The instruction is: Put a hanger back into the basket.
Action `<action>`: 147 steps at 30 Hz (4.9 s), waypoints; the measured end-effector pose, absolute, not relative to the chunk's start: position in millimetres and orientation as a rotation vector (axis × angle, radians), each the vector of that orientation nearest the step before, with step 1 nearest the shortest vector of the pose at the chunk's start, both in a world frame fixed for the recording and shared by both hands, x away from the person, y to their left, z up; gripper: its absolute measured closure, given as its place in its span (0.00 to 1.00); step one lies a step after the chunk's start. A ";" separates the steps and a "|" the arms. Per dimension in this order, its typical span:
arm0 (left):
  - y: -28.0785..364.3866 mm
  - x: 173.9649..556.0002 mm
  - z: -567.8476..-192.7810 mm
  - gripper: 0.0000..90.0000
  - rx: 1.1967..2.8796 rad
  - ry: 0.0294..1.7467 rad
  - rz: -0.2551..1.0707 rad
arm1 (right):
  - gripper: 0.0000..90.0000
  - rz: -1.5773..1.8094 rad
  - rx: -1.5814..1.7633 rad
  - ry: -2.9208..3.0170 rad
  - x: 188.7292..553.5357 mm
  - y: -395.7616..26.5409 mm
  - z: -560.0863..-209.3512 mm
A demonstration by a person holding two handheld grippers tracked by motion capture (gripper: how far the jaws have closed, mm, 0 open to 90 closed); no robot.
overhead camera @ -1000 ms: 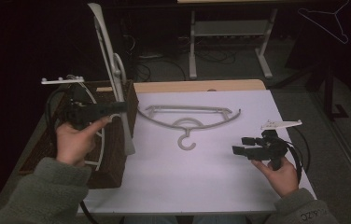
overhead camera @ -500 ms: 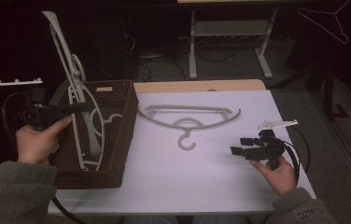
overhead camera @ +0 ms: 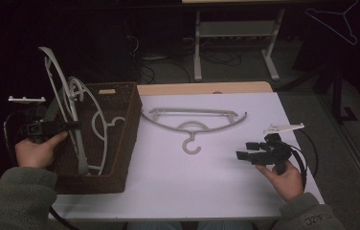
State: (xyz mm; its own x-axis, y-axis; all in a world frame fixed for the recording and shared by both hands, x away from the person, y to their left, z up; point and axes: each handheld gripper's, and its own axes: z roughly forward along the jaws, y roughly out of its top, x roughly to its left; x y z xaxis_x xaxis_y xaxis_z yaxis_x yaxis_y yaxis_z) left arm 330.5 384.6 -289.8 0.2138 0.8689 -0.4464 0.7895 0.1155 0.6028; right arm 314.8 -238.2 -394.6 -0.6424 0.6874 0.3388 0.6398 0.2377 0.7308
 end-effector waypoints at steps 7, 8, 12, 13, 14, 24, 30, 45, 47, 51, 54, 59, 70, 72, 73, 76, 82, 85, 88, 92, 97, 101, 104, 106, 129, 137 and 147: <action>379.4 343.9 -322.1 0.91 1.671 1.652 0.043 | 0.36 1.386 1.307 2.436 314.3 -235.8 -393.9; 378.8 345.7 -326.7 0.91 1.664 1.662 0.031 | 0.36 1.387 1.302 2.434 314.6 -236.3 -394.1; 376.8 350.1 -338.9 0.90 1.655 1.674 0.011 | 0.36 1.387 1.300 2.438 315.2 -236.8 -394.7; 376.7 350.4 -340.6 0.89 1.651 1.675 0.009 | 0.36 1.386 1.300 2.438 315.2 -236.9 -394.7; 377.3 350.1 -341.7 0.87 1.641 1.672 0.003 | 0.36 1.385 1.303 2.437 315.0 -237.1 -394.6; 371.9 341.4 -330.6 0.76 1.629 1.549 0.037 | 0.36 1.379 1.310 2.434 318.2 -238.7 -395.1; 353.3 334.7 -322.9 0.73 1.649 1.447 0.037 | 0.36 1.335 1.287 2.449 326.1 -235.7 -392.6; 292.9 327.2 -312.9 0.65 1.712 1.254 0.027 | 0.35 1.254 1.210 2.503 368.2 -222.8 -377.0; 286.4 326.4 -312.6 0.65 1.695 1.244 0.015 | 0.36 1.262 1.200 2.505 373.1 -221.1 -376.3; 275.0 326.1 -312.1 0.64 1.703 1.211 0.003 | 0.36 1.251 1.167 2.530 383.0 -214.0 -376.4; 266.0 325.7 -312.1 0.63 1.718 1.188 0.006 | 0.37 1.240 1.116 2.553 392.5 -206.1 -379.0; 251.8 326.4 -314.2 0.62 1.728 1.161 -0.022 | 0.39 1.179 1.029 2.614 414.2 -183.6 -384.7; 233.5 327.8 -318.5 0.60 1.747 1.111 -0.064 | 0.44 1.025 0.949 2.700 455.8 -156.6 -414.8; 231.6 327.9 -319.9 0.59 1.747 1.109 -0.074 | 0.46 0.981 0.937 2.716 459.6 -154.6 -422.0; 230.8 327.6 -320.5 0.59 1.749 1.108 -0.079 | 0.46 0.953 0.926 2.718 461.1 -153.4 -425.0; 229.9 327.3 -322.2 0.58 1.746 1.107 -0.085 | 0.51 0.892 0.885 2.736 464.2 -150.1 -431.3; 230.6 327.9 -324.4 0.58 1.744 1.109 -0.098 | 0.67 0.816 0.758 2.751 462.4 -143.4 -434.0; 230.9 327.1 -325.0 0.57 1.744 1.107 -0.101 | 0.79 0.819 0.693 2.791 458.4 -144.6 -428.1; 230.6 327.1 -326.7 0.57 1.742 1.107 -0.112 | 0.67 0.783 0.661 2.847 459.0 -142.7 -430.2; 230.4 327.1 -327.3 0.56 1.741 1.114 -0.118 | 0.70 0.800 0.662 2.863 461.2 -144.2 -434.2; 229.1 327.4 -327.7 0.56 1.740 1.109 -0.123 | 0.86 0.766 0.551 2.915 454.9 -142.7 -431.5; 226.8 327.5 -328.9 0.56 1.743 1.099 -0.130 | 0.87 0.760 0.573 2.926 452.1 -143.1 -431.4; 225.0 326.4 -329.7 0.55 1.742 1.094 -0.132 | 0.89 0.746 0.585 2.928 451.0 -141.7 -430.6; 222.9 325.6 -330.8 0.55 1.743 1.086 -0.138 | 0.90 0.736 0.592 2.949 448.7 -140.2 -429.5; 173.6 317.0 -351.6 0.53 1.806 1.000 -0.172 | 0.91 1.333 1.080 2.819 409.8 -170.5 -386.4; 152.6 317.8 -359.6 0.50 1.783 0.962 -0.185 | 0.90 1.581 1.079 2.785 387.1 -158.1 -370.3; 140.1 319.4 -369.5 0.50 1.706 0.971 -0.211 | 0.90 1.709 0.988 2.817 355.8 -134.2 -368.9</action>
